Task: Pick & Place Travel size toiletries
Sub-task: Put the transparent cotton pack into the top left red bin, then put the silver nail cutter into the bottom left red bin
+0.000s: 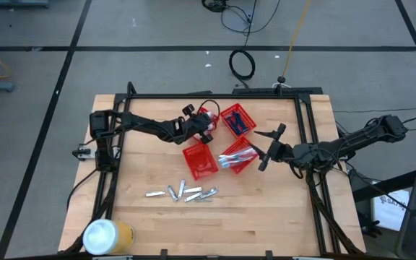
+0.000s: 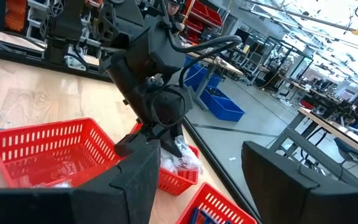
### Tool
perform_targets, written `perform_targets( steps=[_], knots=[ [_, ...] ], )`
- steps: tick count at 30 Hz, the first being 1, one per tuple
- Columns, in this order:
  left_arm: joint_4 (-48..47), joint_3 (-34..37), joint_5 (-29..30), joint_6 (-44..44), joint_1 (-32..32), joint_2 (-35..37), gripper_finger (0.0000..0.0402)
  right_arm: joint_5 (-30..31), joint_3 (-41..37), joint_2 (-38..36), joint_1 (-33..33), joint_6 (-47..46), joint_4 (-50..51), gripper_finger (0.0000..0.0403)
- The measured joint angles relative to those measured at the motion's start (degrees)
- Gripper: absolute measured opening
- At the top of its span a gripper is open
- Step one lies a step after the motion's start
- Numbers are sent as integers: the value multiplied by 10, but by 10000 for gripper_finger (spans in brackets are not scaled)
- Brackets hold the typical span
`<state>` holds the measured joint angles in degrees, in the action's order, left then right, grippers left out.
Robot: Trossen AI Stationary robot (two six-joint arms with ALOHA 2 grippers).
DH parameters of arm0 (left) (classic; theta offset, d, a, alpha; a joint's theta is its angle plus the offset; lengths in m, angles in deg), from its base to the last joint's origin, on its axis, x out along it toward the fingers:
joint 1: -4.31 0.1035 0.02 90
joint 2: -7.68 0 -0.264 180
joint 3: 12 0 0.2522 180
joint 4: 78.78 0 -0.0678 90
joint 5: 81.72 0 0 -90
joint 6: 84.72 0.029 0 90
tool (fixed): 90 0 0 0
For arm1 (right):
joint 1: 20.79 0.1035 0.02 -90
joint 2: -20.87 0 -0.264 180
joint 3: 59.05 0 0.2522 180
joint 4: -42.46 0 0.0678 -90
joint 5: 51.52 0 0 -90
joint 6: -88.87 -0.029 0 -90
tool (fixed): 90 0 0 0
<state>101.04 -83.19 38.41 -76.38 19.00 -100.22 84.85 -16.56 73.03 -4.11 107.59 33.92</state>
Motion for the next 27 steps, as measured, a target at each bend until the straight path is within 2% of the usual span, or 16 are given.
perform_targets(
  steps=[7,10,14,20,27],
  knots=[
    [2,0,-2,-14,-2,0,59,0,0,0,0,0,0,212],
    [1,0,-4,-28,-2,5,75,0,0,0,0,0,0,212],
    [0,1,-4,-41,-5,11,130,0,0,0,0,0,-2,212],
    [-9,1,29,3,-18,32,223,0,0,0,0,0,-2,212],
    [-44,1,75,10,-43,102,280,1,0,0,-1,0,-2,212]
  ],
)
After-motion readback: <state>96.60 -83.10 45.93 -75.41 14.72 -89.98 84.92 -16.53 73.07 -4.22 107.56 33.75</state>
